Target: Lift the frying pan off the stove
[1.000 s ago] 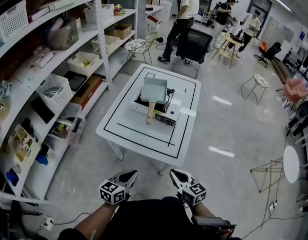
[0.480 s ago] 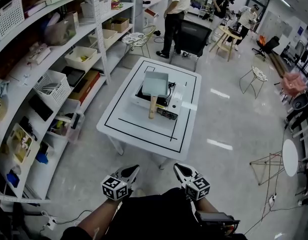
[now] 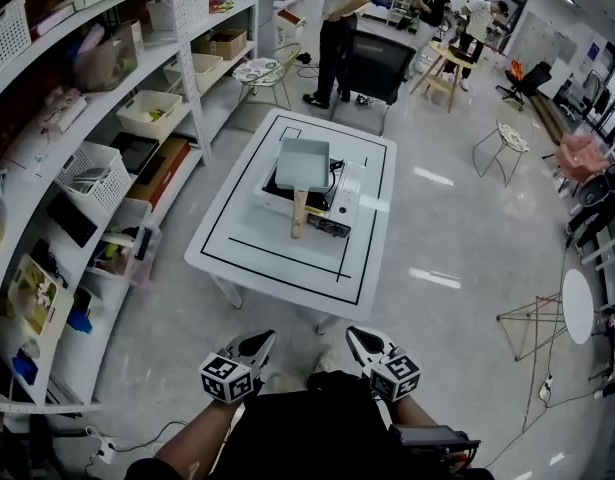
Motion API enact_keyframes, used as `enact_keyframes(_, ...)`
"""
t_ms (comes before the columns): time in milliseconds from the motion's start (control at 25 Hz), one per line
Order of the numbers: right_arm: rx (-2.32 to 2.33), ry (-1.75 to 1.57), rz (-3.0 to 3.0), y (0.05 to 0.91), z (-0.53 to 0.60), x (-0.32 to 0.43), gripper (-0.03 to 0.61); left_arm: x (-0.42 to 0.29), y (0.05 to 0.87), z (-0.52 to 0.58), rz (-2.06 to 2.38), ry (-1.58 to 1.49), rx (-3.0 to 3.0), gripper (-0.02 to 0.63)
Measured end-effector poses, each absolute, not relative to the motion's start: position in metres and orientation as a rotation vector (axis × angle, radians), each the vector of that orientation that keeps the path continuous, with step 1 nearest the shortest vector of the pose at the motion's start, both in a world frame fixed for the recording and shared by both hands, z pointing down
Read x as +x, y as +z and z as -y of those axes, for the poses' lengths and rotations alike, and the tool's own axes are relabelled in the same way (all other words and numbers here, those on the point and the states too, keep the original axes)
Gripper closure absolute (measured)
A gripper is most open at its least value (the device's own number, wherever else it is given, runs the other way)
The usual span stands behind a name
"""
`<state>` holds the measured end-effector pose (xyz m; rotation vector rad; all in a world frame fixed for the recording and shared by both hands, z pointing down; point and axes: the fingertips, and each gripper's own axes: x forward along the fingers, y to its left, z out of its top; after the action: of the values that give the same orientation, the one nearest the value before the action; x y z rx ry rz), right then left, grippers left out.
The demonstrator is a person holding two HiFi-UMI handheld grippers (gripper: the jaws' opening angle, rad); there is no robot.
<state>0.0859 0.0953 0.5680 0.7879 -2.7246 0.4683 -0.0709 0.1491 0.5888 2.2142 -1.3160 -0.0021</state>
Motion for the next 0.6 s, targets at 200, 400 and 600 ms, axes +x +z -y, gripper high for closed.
enact_keyframes(200, 0.780, 0.515, 2.722, 0.580, -0.081, 0.086, 0.554, -0.069, 0.595, -0.138, 1.322, 0.020, 2.186, 0.604)
enact_keyframes(400, 0.749, 0.550, 2.738, 0.587, -0.051, 0.079, 0.554, -0.071, 0.592, -0.118, 1.346, 0.041, 2.167, 0.604)
enact_keyframes(600, 0.654, 0.505, 2.768, 0.583, -0.019, 0.064, 0.554, -0.078, 0.591, -0.086, 1.376, 0.051, 2.142, 0.604)
